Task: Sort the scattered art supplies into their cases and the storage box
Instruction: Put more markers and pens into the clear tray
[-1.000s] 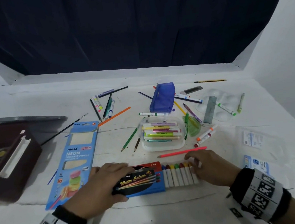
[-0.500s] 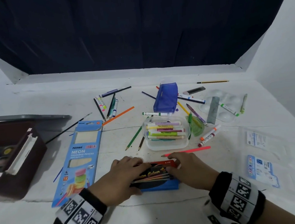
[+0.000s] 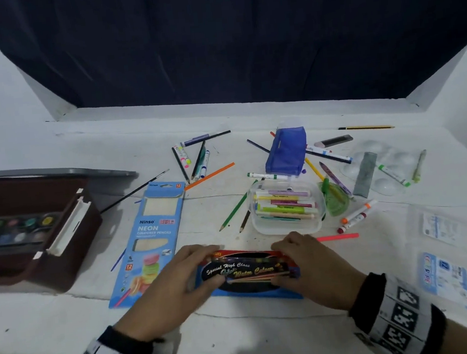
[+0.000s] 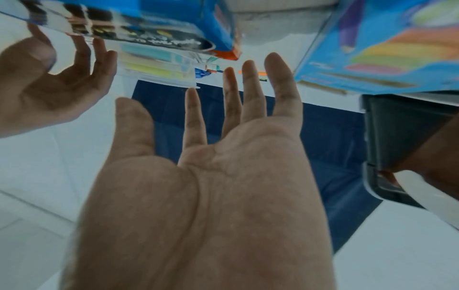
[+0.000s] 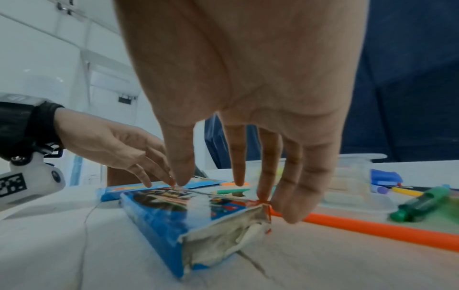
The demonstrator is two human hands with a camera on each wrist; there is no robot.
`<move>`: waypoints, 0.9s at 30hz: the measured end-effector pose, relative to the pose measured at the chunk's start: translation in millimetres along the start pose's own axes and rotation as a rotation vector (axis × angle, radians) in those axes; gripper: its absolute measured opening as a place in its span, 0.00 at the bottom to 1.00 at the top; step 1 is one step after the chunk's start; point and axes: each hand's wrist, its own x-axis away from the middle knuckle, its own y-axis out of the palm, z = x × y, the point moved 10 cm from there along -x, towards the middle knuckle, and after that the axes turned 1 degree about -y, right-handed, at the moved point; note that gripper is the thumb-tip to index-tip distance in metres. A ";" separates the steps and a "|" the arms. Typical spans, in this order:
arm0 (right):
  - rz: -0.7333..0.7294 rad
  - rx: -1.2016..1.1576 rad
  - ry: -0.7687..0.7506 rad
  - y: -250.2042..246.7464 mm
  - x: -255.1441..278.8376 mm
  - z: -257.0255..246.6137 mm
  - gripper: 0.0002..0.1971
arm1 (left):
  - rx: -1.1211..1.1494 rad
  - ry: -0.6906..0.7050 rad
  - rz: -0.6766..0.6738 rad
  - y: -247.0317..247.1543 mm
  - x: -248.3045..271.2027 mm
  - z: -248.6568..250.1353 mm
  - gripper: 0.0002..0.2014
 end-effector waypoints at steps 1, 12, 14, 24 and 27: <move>-0.038 0.053 -0.040 4.9 -2.5 -6.0 0.37 | 0.021 -0.003 0.011 -0.9 3.5 -0.6 0.23; -0.140 0.162 -0.200 1.8 -23.6 -41.5 0.45 | 0.207 -0.084 0.097 -12.1 16.6 -7.8 0.18; -0.090 0.114 -0.244 -14.2 -27.1 -51.0 0.44 | 0.232 -0.084 0.186 -30.6 19.0 0.3 0.17; 0.128 -0.030 -0.381 -80.9 -56.5 -115.9 0.43 | 0.302 -0.041 0.589 -147.8 57.0 7.5 0.19; 0.180 -0.098 -0.447 -91.2 -67.5 -150.3 0.40 | 0.293 -0.045 0.672 -184.1 72.9 -8.7 0.21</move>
